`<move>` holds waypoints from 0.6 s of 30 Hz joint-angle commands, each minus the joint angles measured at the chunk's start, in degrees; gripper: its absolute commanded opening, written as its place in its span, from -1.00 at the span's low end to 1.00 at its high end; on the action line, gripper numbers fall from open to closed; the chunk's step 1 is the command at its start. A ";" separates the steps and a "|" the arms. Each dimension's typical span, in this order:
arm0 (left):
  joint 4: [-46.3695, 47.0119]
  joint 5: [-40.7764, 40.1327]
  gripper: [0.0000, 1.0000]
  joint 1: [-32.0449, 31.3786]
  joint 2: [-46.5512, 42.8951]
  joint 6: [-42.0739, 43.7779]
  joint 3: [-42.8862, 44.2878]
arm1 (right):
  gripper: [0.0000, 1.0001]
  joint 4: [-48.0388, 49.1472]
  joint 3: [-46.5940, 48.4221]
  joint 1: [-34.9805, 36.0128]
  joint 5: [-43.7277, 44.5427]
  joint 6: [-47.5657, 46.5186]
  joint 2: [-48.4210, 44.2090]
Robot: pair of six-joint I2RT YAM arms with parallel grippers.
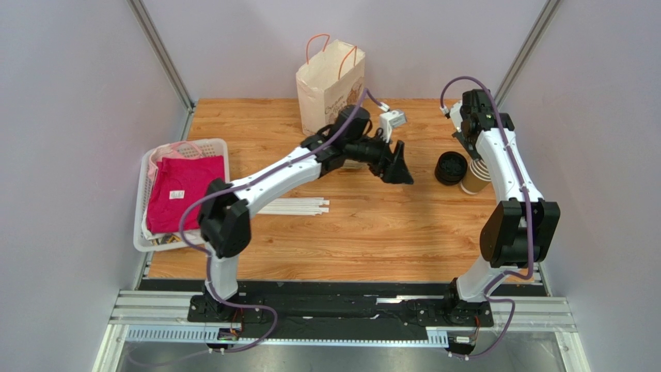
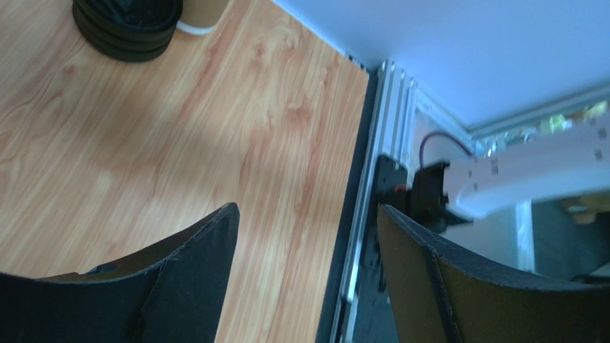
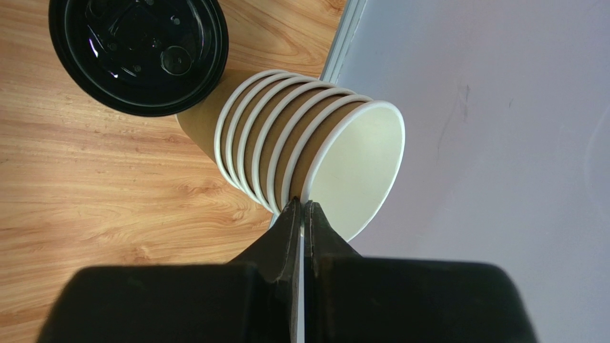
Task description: Pack the takeout coffee
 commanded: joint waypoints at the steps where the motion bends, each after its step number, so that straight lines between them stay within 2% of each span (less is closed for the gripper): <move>1: 19.98 -2.43 0.57 -1.82 8.60 -15.42 9.03 | -1.00 -2.32 5.38 -0.96 -2.49 2.58 -0.61; 4: 25.52 -4.45 0.46 -2.78 16.16 -22.54 15.44 | -1.00 -3.73 6.26 -1.58 -3.99 3.11 0.01; 8: 28.86 -8.58 0.44 -3.75 25.56 -29.75 22.23 | -1.00 -5.48 7.93 -2.02 -4.61 3.64 0.89; 12: 30.80 -12.10 0.55 -5.07 30.06 -32.22 26.62 | -1.00 -7.94 9.87 -2.81 -4.87 4.43 2.12; 18: 31.51 -15.53 0.57 -6.21 35.16 -35.12 30.67 | -1.00 -11.02 10.40 -3.69 -6.72 6.36 1.86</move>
